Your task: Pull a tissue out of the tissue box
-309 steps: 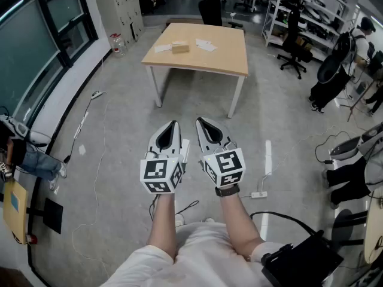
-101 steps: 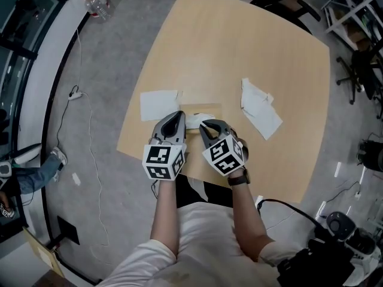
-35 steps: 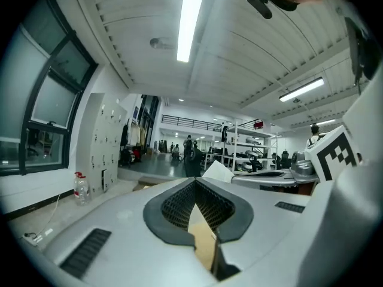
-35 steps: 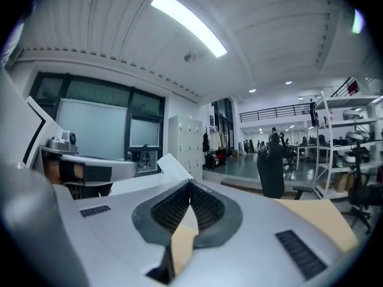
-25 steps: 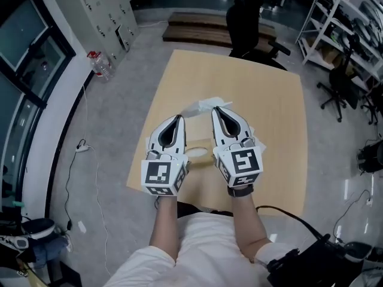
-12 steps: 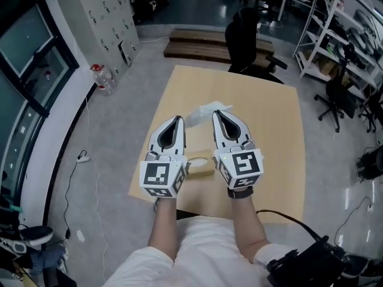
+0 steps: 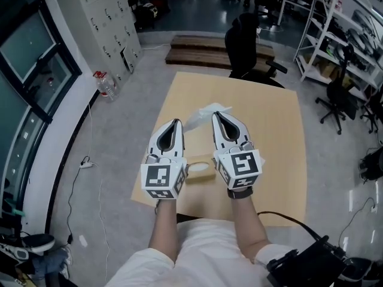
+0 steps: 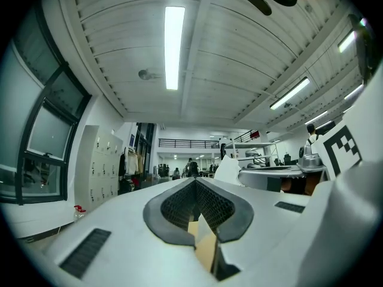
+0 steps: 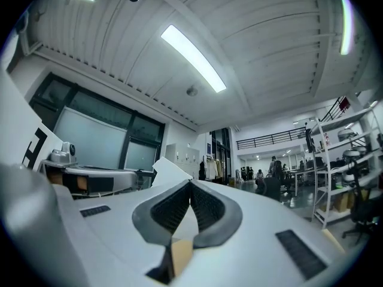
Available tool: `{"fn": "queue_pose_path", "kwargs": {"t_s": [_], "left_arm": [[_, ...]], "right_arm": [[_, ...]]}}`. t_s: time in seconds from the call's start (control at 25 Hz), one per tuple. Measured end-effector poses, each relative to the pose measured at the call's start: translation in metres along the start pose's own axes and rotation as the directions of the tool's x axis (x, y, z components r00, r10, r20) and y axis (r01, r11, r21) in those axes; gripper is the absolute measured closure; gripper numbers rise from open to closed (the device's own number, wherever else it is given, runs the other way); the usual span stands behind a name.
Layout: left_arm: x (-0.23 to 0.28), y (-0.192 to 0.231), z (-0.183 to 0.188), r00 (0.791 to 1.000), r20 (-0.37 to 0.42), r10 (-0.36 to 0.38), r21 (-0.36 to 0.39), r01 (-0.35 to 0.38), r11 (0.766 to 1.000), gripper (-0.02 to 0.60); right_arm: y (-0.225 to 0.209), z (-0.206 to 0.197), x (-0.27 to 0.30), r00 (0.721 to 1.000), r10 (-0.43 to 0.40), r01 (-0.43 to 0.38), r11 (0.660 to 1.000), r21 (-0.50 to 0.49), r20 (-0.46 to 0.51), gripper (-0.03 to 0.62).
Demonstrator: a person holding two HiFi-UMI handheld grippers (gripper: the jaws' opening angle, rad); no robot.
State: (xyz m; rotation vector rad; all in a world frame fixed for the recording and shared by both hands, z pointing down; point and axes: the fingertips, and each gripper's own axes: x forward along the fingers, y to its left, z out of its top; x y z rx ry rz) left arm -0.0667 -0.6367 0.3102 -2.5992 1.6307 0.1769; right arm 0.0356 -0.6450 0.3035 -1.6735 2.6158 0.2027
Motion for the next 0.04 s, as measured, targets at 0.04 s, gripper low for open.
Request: {"fn": "queue_pose_path", "kwargs": {"t_s": [0.04], "left_arm": [[-0.0007,-0.0015,0.0,1.0,-0.001,0.0,0.0,0.0,1.0,0.58]], "right_arm": [[-0.001,-0.0003,-0.0012,1.0,-0.001,0.001,1.0,0.0,-0.002,0.588]]}}
